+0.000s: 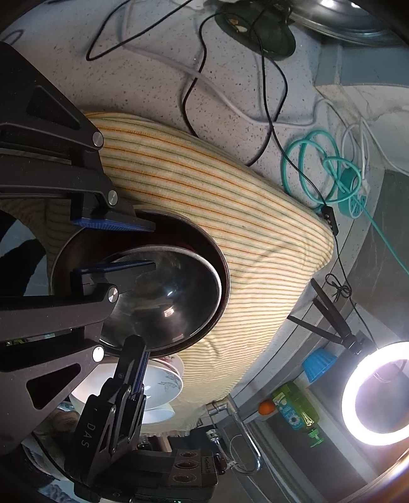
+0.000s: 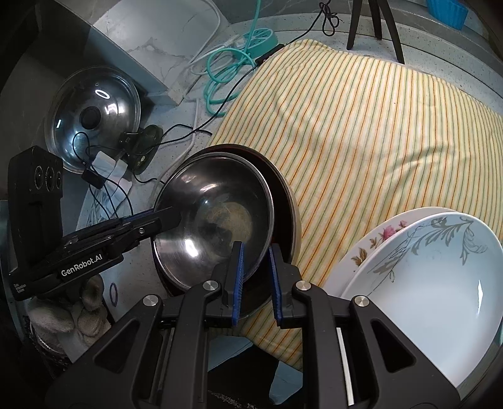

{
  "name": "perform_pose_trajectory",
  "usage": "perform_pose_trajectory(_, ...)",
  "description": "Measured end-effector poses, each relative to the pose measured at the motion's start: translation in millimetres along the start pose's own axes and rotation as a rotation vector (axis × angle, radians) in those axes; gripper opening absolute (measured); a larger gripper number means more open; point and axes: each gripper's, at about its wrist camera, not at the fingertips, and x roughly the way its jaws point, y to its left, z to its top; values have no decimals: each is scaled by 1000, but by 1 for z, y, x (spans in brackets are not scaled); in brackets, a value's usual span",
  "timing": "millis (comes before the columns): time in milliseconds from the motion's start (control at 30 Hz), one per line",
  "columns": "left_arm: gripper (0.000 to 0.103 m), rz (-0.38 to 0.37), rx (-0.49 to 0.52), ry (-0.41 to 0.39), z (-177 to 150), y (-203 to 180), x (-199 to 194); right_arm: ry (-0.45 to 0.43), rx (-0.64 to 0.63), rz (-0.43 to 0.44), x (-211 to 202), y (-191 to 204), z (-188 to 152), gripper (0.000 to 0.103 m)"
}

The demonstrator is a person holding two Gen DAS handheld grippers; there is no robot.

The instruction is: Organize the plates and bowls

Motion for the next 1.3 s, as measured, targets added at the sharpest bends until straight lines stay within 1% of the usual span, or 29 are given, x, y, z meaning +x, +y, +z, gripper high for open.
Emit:
perform_pose_trajectory(67,22,1,-3,5,1,0,0,-4,1,12,-2,0,0,20)
perform_pose_trajectory(133,22,1,5,4,1,-1,-1,-13,-6,19,-5,1,0,29)
perform_pose_trajectory(200,22,7,13,1,1,-3,-2,-23,-16,20,-7,3,0,36)
perform_pose_trajectory(233,24,5,13,2,2,-4,-2,-27,-21,23,-9,4,1,41)
perform_pose_trajectory(267,27,4,13,3,2,-4,-2,-31,-26,26,-11,5,1,43)
perform_pose_trajectory(300,27,4,13,-2,3,-5,-4,-35,-32,26,-13,7,1,47)
perform_pose_trajectory(333,28,4,14,-4,3,-6,-4,-41,-37,25,-15,8,1,49)
perform_pose_trajectory(400,28,3,15,-5,4,-7,-6,-48,-38,36,-18,8,1,50)
perform_pose_trajectory(500,32,-2,15,-15,6,-9,-10,-61,-31,55,-25,6,0,51)
perform_pose_trajectory(533,33,-1,18,-22,7,-10,-12,-70,-29,60,-28,6,0,55)
perform_pose_trajectory(600,35,3,27,-31,9,-14,-14,-87,-26,65,-35,4,-1,60)
perform_pose_trajectory(667,43,0,32,-38,11,-17,-16,-104,-22,70,-42,2,-2,62)
perform_pose_trajectory(733,46,4,44,-56,13,-23,-20,-125,-20,67,-51,0,-3,71)
perform_pose_trajectory(767,48,4,52,-63,14,-26,-21,-139,-19,60,-56,-2,-3,74)
perform_pose_trajectory(800,51,4,59,-69,14,-30,-22,-153,-18,53,-61,-4,-4,77)
perform_pose_trajectory(833,56,7,65,-73,15,-33,-23,-165,-16,47,-66,-6,-4,79)
perform_pose_trajectory(867,58,11,73,-78,15,-36,-23,-174,-11,44,-71,-9,-5,79)
perform_pose_trajectory(933,58,21,98,-91,15,-45,-24,-190,1,35,-80,-16,-6,85)
perform_pose_trajectory(1100,58,-3,119,-89,15,-64,-21,-236,42,4,-104,-39,-13,87)
perform_pose_trajectory(1300,58,-43,149,-86,16,-88,-18,-294,133,-25,-134,-78,-27,87)
